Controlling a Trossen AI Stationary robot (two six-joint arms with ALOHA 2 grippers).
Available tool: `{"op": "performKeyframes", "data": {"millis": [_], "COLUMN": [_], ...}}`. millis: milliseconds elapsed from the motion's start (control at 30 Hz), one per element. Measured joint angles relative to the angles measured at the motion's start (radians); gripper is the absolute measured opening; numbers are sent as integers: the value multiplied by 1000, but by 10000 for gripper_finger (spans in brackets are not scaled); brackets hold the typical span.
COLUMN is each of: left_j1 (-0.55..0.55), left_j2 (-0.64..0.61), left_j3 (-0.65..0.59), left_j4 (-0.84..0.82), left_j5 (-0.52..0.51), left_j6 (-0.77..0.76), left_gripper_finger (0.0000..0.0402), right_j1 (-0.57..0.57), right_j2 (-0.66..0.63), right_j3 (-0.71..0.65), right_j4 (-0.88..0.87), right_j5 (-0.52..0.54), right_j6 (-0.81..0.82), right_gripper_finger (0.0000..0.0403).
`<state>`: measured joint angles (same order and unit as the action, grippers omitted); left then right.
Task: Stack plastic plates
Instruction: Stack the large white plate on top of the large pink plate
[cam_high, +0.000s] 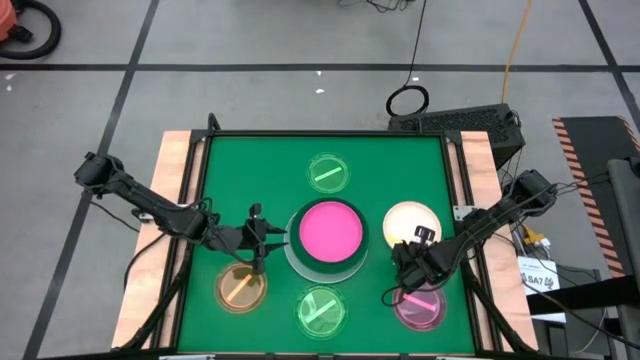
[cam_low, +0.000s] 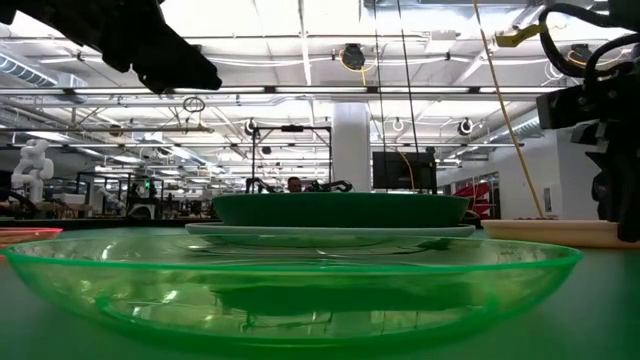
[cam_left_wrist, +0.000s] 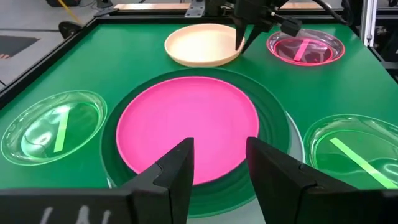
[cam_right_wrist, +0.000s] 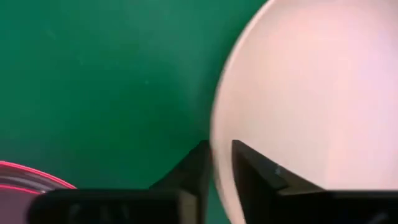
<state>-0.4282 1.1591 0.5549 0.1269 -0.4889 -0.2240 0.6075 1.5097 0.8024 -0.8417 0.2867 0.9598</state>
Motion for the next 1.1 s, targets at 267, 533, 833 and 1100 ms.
{"op": "performKeyframes", "data": {"millis": [267,533,833,1100], "left_j1": [-22,-28,-28,-11], "left_j2": [0,0,0,0], "left_j3": [0,0,0,0], "left_j4": [-6,-7,-3,5], "left_j5": [0,0,-5,-15], "left_j6": [-8,-10,-7,5], "left_gripper_finger": [154,154,154,154], "right_j1": [0,0,0,0], "right_j2": [0,0,0,0], "right_j3": [-3,76,305,418], "right_j4": [0,-16,-224,-239], "right_j5": [3,29,216,372], "right_j6": [-29,-117,-259,-481], "right_gripper_finger": [14,6,5,5]}}
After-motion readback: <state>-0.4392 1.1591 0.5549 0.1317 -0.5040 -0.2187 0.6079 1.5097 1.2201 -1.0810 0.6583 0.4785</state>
